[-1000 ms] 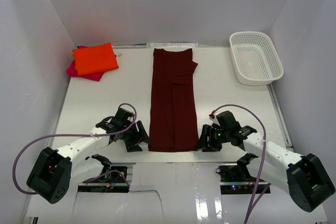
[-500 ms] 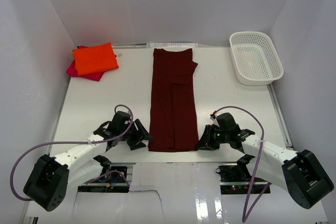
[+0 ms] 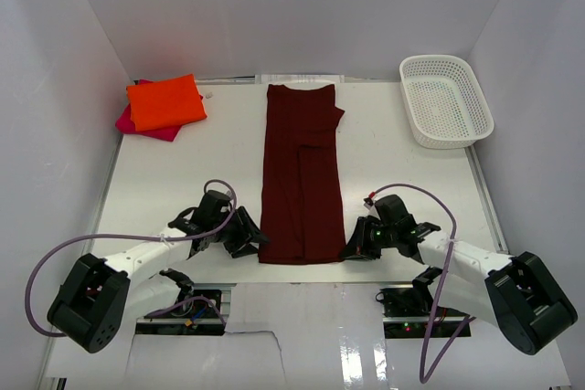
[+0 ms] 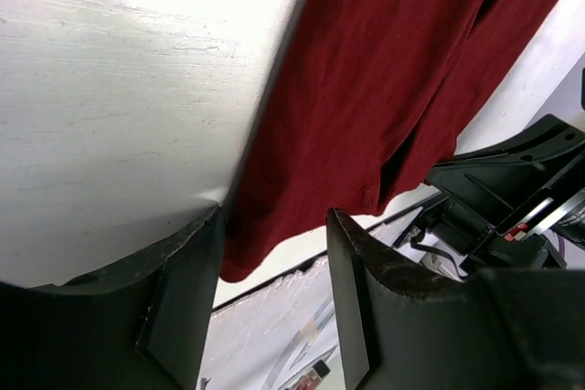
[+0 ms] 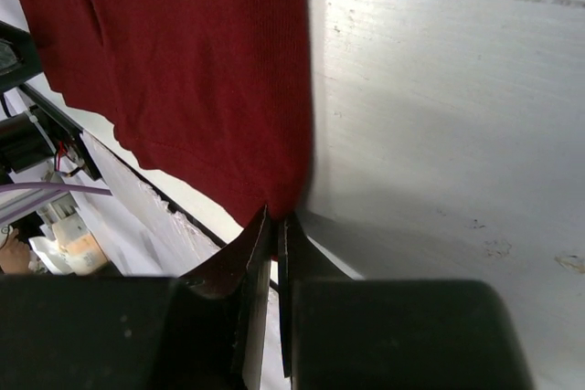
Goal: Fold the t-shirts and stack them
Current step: Grab the bottom of the folded rectangular tshirt with both arms
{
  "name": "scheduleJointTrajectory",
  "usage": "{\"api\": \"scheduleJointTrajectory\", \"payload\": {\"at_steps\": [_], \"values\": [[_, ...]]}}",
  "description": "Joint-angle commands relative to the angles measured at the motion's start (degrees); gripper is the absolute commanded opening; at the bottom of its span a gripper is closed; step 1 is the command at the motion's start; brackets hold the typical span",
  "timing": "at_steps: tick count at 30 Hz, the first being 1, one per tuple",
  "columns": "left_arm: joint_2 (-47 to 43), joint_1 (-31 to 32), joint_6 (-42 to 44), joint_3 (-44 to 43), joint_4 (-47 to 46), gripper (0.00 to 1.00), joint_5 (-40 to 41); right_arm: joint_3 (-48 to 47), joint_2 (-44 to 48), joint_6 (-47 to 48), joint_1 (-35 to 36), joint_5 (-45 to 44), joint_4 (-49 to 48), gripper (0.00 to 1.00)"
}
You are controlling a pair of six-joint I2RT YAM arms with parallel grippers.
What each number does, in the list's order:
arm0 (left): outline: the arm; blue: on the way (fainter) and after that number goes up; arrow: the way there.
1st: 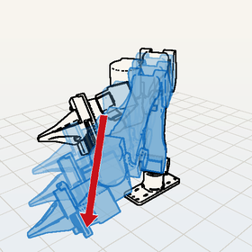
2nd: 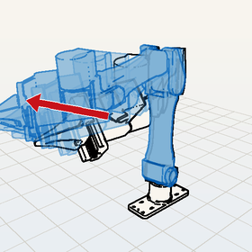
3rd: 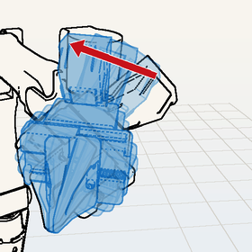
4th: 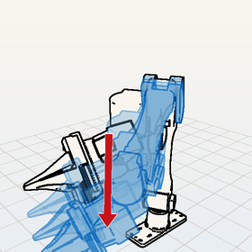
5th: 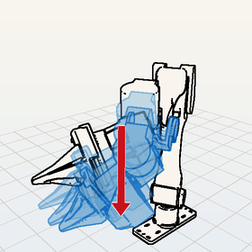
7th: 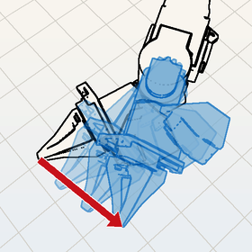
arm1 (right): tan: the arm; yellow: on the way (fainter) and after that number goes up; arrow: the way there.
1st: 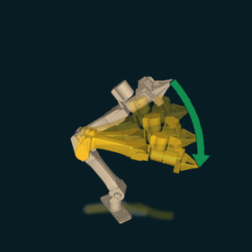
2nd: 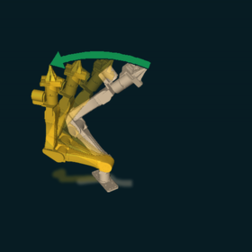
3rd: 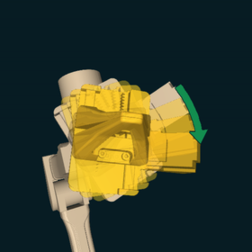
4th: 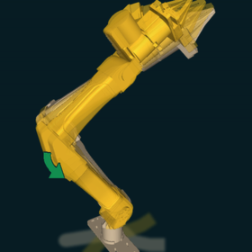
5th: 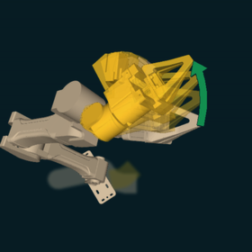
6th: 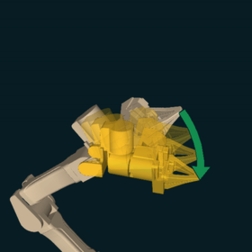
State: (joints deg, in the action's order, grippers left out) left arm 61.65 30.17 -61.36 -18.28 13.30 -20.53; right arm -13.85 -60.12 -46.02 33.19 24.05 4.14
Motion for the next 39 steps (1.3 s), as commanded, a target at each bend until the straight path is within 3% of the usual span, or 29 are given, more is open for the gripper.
{"api": "scheduleJointTrajectory", "payload": {"at_steps": [1, 9, 16, 20, 21, 23, 31, 35, 39], "values": [[2.9, 0.2, 3.2, 0.8, 6.5, 0.6, 3.5, -2.0, -1.8, 2.3, 0.4, -2.6, 2.4, 0.08], [2.1, 0.2, 5.8, -1.1, 12.4, 0.64, 3.2, -2.6, -2.8, 2.7, 0.4, -2.4, 2.3, 0.08], [2.0, 0.5, 5.1, 0.4, 12.5, 0.59, 2.7, -2.1, -2.8, 2.9, 0.4, -2.2, 2.2, 0.08], [2.9, 0.5, 5.2, 0.5, 11.5, 0.51, 2.7, -2.1, -2.9, 3.0, 0.4, -2.0, 2.3, 0.08], [3.2, 0.5, 5.3, 0.5, 11.1, 0.42, 2.5, -2.1, -3.0, 3.0, 0.4, -2.1, 2.4, 0.08], [3.9, 0.5, 5.5, 0.7, 10.1, 0.35, 2.2, -2.3, -3.1, 3.1, 0.4, -2.0, 2.4, 0.08], [6.8, 0.6, 6.1, 0.9, 7.3, 0.28, 1.8, -2.1, -2.8, 3.3, 0.4, -1.8, 2.6, 0.08], [7.3, 0.6, 6.4, 0.4, 7.1, 0.01, 1.6, -2.4, -3.3, 3.5, 0.4, -1.6, 2.7, 0.08], [7.4, 0.6, 7.5, -0.7, 7.1, 0.0, -0.2, -3.9, -3.3, 4.6, 0.4, -0.4, 3.7, 0.08]]}}
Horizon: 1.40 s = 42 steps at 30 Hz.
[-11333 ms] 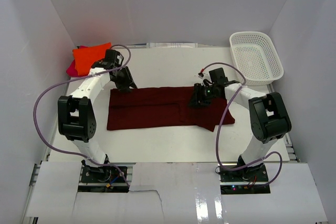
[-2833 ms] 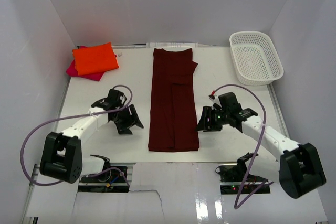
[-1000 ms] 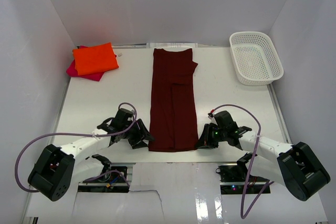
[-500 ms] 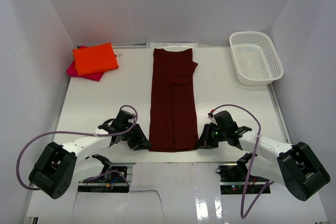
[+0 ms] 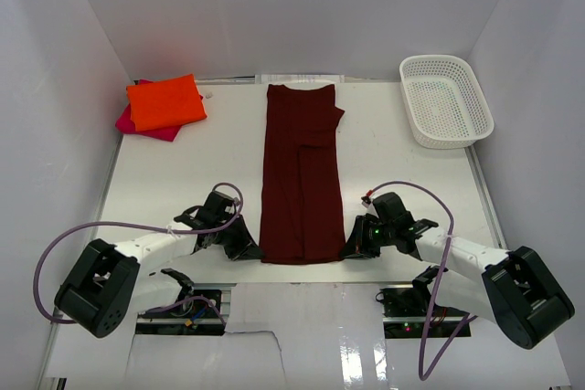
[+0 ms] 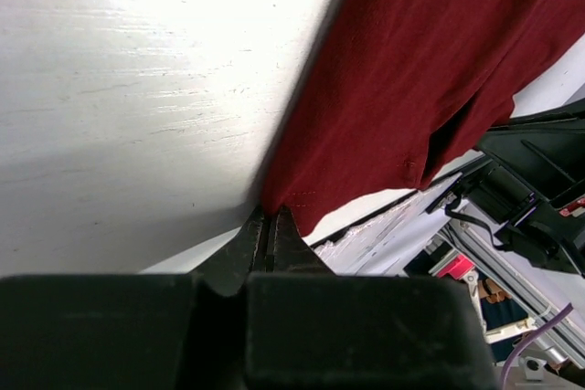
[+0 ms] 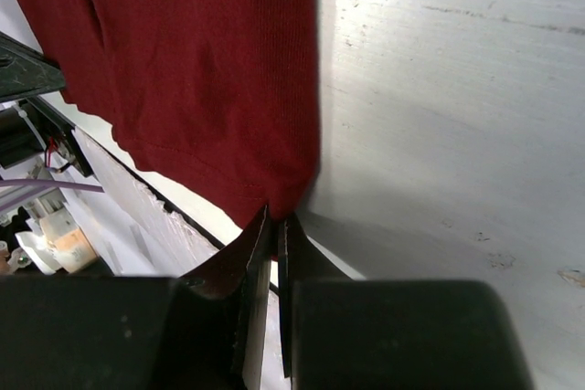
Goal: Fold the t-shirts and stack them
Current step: Grab the bottom of the folded rectangular tshirt with both arms
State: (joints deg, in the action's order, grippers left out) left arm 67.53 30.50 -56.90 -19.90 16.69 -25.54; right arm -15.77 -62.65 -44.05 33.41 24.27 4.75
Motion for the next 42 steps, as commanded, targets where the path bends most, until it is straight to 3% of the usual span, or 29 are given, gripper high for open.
{"api": "scheduleJointTrajectory", "payload": {"at_steps": [1, 12, 21, 31, 42], "values": [[1.9, 0.3, 3.4, 0.5, 3.8, 0.0, 4.4, -2.4, -0.7, 3.0, 0.2, 0.3, 3.1, 0.08], [1.6, 0.3, 4.0, -11.3, 11.2, 0.0, 2.3, -13.1, 0.6, 6.0, 0.2, 3.8, 12.8, 0.08], [1.1, -0.4, 2.7, -18.2, 14.0, 0.0, 3.7, -17.3, -0.2, 6.8, -0.9, 5.5, 13.7, 0.08], [4.9, -2.4, 3.1, -25.5, 14.7, 0.0, 6.5, -26.6, -6.2, 12.7, -4.7, 5.7, 17.4, 0.08], [15.3, -7.4, 8.7, -41.9, 16.8, 0.0, 8.6, -38.1, -16.5, 17.9, -7.2, 4.2, 18.9, 0.08]]}}
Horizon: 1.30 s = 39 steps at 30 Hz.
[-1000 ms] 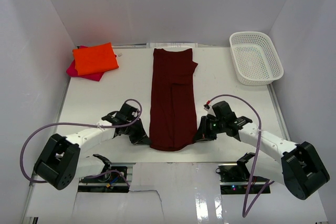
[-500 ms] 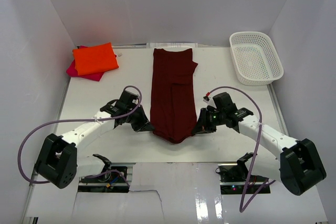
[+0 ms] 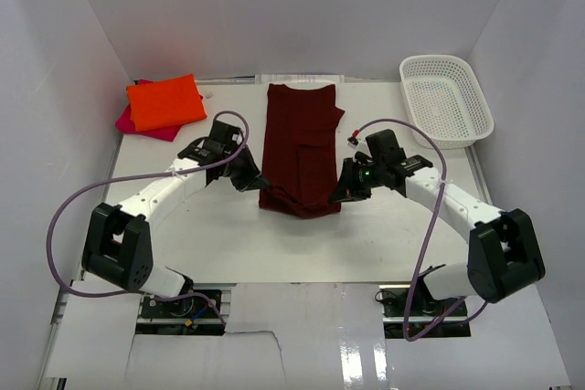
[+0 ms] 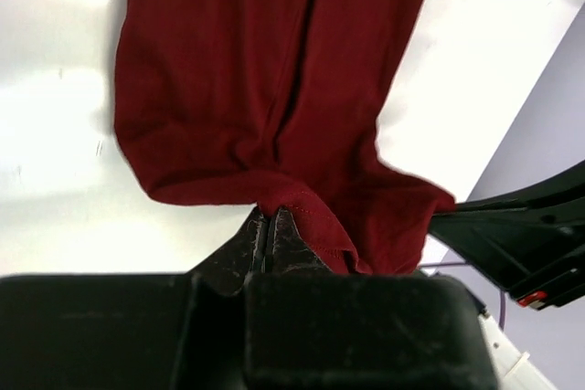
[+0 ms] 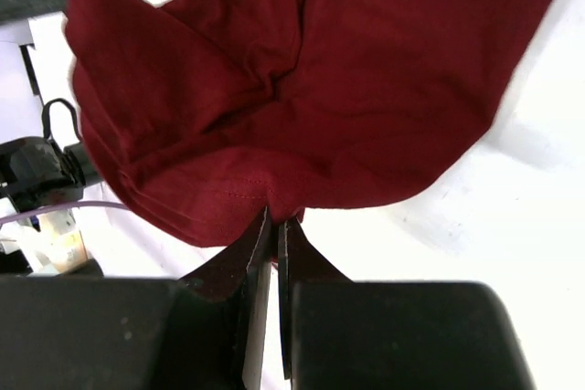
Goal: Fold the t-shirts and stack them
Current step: Grab the bottom of the folded rectangular tshirt with both arms, then fold the folded rectangular tshirt in 1/3 of the way
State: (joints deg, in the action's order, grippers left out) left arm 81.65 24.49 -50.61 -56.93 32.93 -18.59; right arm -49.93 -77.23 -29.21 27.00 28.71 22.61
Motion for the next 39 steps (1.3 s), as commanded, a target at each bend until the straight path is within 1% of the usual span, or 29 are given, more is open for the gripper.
{"api": "scheduleJointTrajectory", "payload": {"at_steps": [1, 7, 11, 13, 21, 34, 39], "values": [[2.0, -1.8, 2.8, -6.0, 0.6, 0.0, 1.7, -5.6, -2.7, 3.5, -1.2, -0.7, 1.2, 0.08], [6.9, -4.3, 4.6, -13.2, 1.2, 0.0, 3.5, -12.1, -8.6, 6.6, -3.4, -0.4, 2.3, 0.08], [10.5, -5.3, 5.2, -17.4, 1.2, 0.0, 4.2, -20.4, -13.1, 8.5, -4.5, -1.5, 4.5, 0.08], [12.6, -5.6, 5.3, -19.9, 1.2, 0.0, 4.9, -22.7, -15.7, 9.2, -4.8, -2.0, 4.9, 0.08], [18.6, -5.9, 5.8, -25.2, 0.6, 0.0, 5.7, -32.3, -23.8, 10.5, -6.3, -2.6, 6.7, 0.08], [24.9, -6.0, 6.7, -29.6, -2.1, 0.0, 6.2, -38.5, -32.9, 11.4, -7.8, -3.5, 6.5, 0.08], [27.2, -6.2, 6.8, -32.7, -2.1, 0.0, 6.3, -43.1, -36.3, 11.1, -8.5, -3.0, 6.7, 0.08]]}}
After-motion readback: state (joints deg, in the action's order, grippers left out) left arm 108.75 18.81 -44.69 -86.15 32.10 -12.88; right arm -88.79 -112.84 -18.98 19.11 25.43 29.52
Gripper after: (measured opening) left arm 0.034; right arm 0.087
